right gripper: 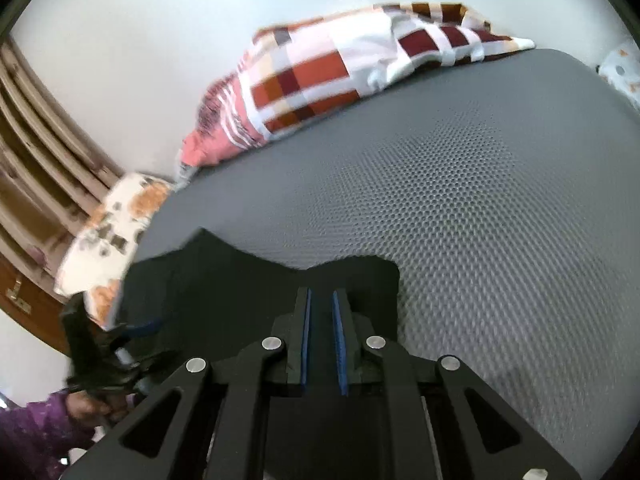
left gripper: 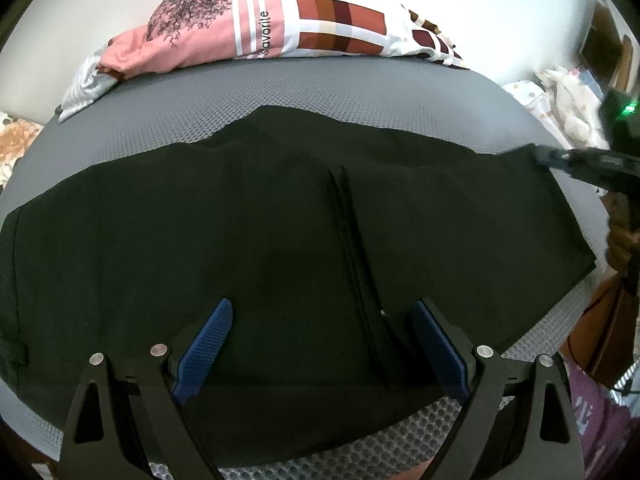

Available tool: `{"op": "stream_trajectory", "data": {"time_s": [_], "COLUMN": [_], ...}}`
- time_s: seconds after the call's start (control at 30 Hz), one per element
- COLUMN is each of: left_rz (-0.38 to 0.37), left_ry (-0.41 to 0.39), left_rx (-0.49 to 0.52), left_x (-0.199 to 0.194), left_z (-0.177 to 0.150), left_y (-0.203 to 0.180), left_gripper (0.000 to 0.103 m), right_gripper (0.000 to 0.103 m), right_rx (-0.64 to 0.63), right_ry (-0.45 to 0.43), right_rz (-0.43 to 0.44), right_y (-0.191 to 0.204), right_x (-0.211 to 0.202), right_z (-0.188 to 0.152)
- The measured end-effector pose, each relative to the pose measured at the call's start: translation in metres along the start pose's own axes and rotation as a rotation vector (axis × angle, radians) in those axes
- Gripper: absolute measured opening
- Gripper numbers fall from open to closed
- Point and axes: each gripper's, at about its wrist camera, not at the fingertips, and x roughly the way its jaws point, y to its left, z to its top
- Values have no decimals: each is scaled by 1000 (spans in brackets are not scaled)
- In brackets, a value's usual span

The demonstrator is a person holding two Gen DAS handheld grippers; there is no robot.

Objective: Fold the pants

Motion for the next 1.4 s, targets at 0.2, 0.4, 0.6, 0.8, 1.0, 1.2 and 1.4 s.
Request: {"op": "stream_trajectory", "data": {"time_s": [0.2,0.4,0.6,0.8,1.0,1.2,1.4], "left_rz": [3,2,3,-66,51,-100,-257], "left_ry": [-1,-6,-7,-75,-201,-14,78], "left_rx": [1,4,8,-123,-336,-589,-550], "left_x": [0,0,-1,-56,-132,-115,-73], "left_z": [0,0,1,16,5,-26,-29], "left_y": [-1,0,0,30,149,279,300], "left_gripper": [95,96,96,92,93,80,80], "right_gripper": [0,8,0,14,47,48,49], "right_rx": [34,118,77,67,-7,36,-4], "right_ry": [34,-26,-26,-91,-78,118,188], "right_rz": [-82,-29,-70,-47,112,200,181], "right_y": [-15,-21,-18,16,87,126,151], "right_x": [19,5,6,-24,-25,32,50], "right_z": [-6,-7,-25,-23,-49,-82,-91]}}
